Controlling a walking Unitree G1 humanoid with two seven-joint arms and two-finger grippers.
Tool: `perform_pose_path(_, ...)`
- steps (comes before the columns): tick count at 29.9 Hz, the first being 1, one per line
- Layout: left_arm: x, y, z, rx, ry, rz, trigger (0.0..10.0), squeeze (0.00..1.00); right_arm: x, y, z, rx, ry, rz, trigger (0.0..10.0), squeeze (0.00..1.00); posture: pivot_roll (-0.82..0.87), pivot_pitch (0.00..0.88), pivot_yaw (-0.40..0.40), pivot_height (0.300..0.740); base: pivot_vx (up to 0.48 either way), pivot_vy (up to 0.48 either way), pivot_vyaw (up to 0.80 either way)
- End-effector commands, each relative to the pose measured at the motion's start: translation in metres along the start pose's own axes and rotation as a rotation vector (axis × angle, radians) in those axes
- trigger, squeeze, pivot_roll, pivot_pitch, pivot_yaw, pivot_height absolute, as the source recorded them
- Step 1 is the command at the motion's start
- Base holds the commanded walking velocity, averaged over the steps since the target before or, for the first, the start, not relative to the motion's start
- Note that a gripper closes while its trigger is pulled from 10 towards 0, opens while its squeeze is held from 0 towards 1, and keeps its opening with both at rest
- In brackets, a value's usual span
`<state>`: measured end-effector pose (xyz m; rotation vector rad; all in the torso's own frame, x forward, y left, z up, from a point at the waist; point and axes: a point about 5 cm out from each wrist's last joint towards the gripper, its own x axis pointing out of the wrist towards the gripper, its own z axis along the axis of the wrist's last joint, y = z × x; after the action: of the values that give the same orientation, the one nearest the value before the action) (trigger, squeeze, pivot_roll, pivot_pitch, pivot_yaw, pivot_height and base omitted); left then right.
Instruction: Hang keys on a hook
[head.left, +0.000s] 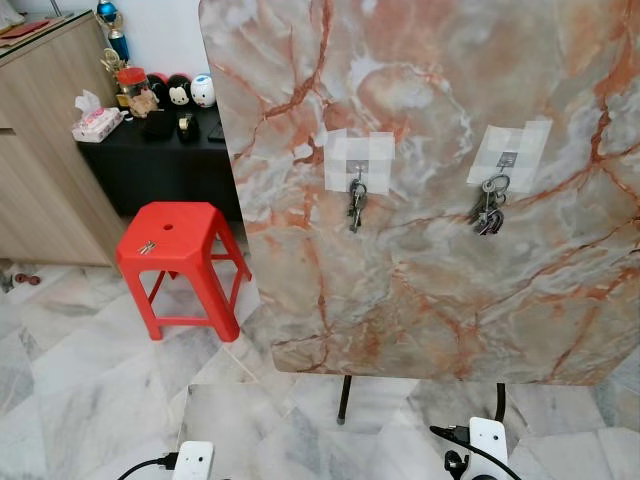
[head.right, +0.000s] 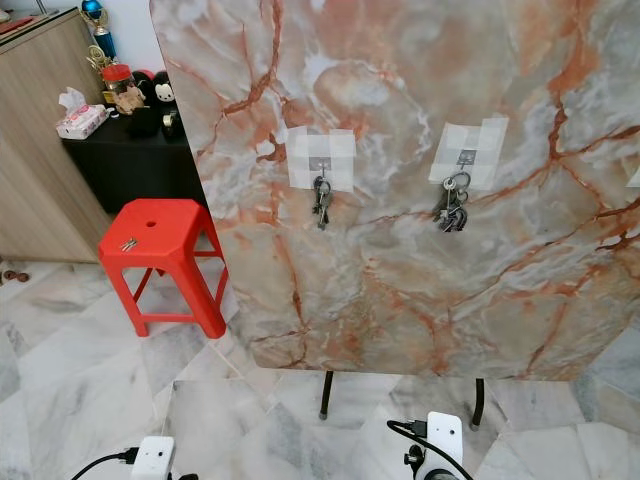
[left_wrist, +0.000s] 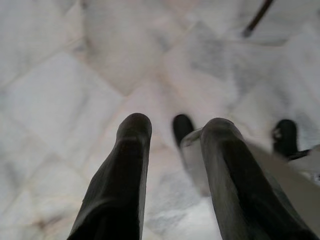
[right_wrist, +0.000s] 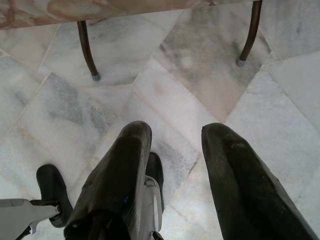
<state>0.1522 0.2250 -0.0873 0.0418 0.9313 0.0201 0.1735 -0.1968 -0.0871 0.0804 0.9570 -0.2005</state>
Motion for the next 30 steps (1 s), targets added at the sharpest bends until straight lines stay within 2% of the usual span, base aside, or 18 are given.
perform_pose_path(1,-0.005,0.012,-0.008,0.002,0.027,0.013,10.0,0.0,-0.001,-0.002,-0.003,0.009,0.006,-0.01,10.0,0.0,-0.12,0.0,0.032,0.738,0.0,0.0,0.0)
perform_pose_path(6,-0.007,0.02,-0.011,0.005,0.041,0.022,10.0,0.0,-0.001,-0.003,-0.007,0.013,0.016,-0.013,10.0,0.0,-0.12,0.0,0.031,0.738,0.0,0.384,0.0)
perform_pose_path(13,-0.005,0.012,-0.01,0.013,0.049,0.011,10.0,0.0,-0.002,-0.001,-0.008,0.023,0.013,0.002,10.0,0.0,-0.13,0.0,0.03,0.738,0.0,0.48,0.0)
perform_pose_path(18,0.004,-0.015,0.001,0.032,0.041,-0.014,10.0,0.0,-0.002,0.0,-0.008,0.022,0.014,0.006,10.0,0.0,-0.12,0.0,0.028,0.738,0.0,0.48,0.0)
perform_pose_path(20,0.008,-0.03,0.008,0.034,0.033,-0.029,10.0,0.0,-0.001,0.0,-0.008,0.021,0.016,0.007,10.0,0.0,-0.12,0.0,0.027,0.738,0.0,0.48,0.0)
perform_pose_path(23,0.01,-0.039,0.012,0.036,0.028,-0.038,10.0,0.0,-0.001,0.0,-0.007,0.019,0.014,0.01,10.0,0.0,-0.12,0.0,0.026,0.738,0.0,0.48,0.0)
perform_pose_path(25,0.012,-0.051,0.016,0.036,0.022,-0.05,10.0,0.0,-0.001,0.0,-0.006,0.018,0.012,0.015,10.0,0.0,-0.12,0.0,0.025,0.738,0.0,0.362,0.0)
perform_pose_path(27,0.012,-0.054,0.016,0.034,0.021,-0.052,10.0,0.0,-0.001,0.0,-0.006,0.019,0.012,0.015,10.0,0.0,-0.12,0.0,0.024,0.738,0.0,0.354,0.0)
perform_pose_path(30,0.006,-0.05,-0.002,0.03,0.036,-0.048,10.0,0.0,-0.001,0.0,-0.006,0.029,0.012,0.015,10.0,0.0,-0.12,0.0,0.023,0.738,0.0,0.355,0.0)
